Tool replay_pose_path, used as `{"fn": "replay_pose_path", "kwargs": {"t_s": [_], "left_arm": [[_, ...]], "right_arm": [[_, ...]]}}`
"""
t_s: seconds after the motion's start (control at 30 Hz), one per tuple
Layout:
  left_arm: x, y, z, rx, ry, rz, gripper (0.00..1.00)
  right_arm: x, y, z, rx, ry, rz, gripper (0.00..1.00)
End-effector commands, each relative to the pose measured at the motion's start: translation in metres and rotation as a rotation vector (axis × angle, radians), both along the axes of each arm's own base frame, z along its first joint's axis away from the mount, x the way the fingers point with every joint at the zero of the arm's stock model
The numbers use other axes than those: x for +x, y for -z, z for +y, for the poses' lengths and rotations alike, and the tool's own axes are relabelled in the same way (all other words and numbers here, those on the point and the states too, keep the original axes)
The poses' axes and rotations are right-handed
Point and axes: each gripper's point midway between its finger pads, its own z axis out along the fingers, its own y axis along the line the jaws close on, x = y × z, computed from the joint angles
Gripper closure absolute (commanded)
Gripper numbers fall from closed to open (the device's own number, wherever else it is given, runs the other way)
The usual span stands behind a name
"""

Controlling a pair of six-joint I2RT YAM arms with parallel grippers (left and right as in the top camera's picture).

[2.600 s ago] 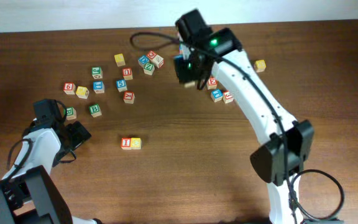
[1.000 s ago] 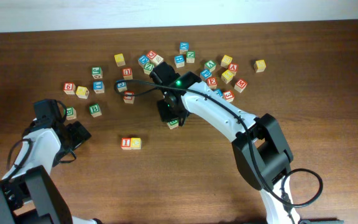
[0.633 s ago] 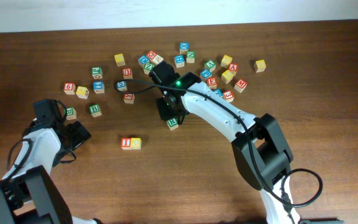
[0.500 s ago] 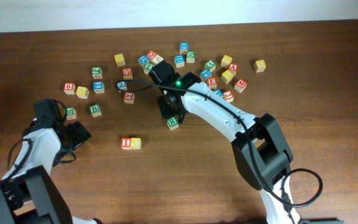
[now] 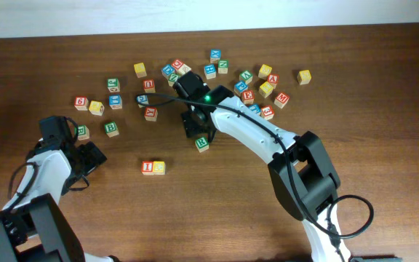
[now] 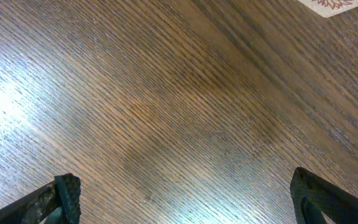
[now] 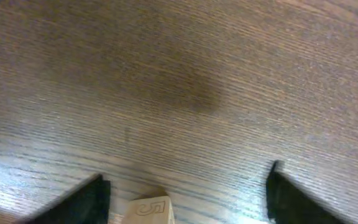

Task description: Spell out ICRA

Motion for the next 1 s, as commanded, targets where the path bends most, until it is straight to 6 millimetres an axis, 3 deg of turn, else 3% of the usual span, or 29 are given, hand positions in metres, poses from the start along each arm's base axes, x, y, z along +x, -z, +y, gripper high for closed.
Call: {"fn": "replay_pose_path", "kwargs": {"t_s": [0.0, 0.1, 0.3, 0.73, 0.97], "left_arm": [[-0.003, -0.001, 0.002, 0.007, -0.01, -0.001, 0.01], [-0.003, -0.001, 0.002, 0.007, -0.01, -0.001, 0.01], [-0.003, -0.001, 0.002, 0.007, -0.01, -0.001, 0.0], [-0.003, -0.001, 0.002, 0.007, -0.01, -0.001, 0.01], [-0.003, -0.001, 0.002, 0.007, -0.01, -0.001, 0.01]], "right_arm": [[-0.011, 0.013, -0.003, -0.032, -0.003, 0.039, 0.65], [-0.014, 0.014, -0.001, -0.023, -0.008, 0.057, 0.96], [-0.027, 0.016, 0.006, 0.024, -0.029, 0.12, 0.96], [-0.019, 0.014, 0.011, 0.044, -0.029, 0.086, 0.95], [-0.041, 0.03, 0.0, 0.014, -0.032, 0.172, 0.96]]}}
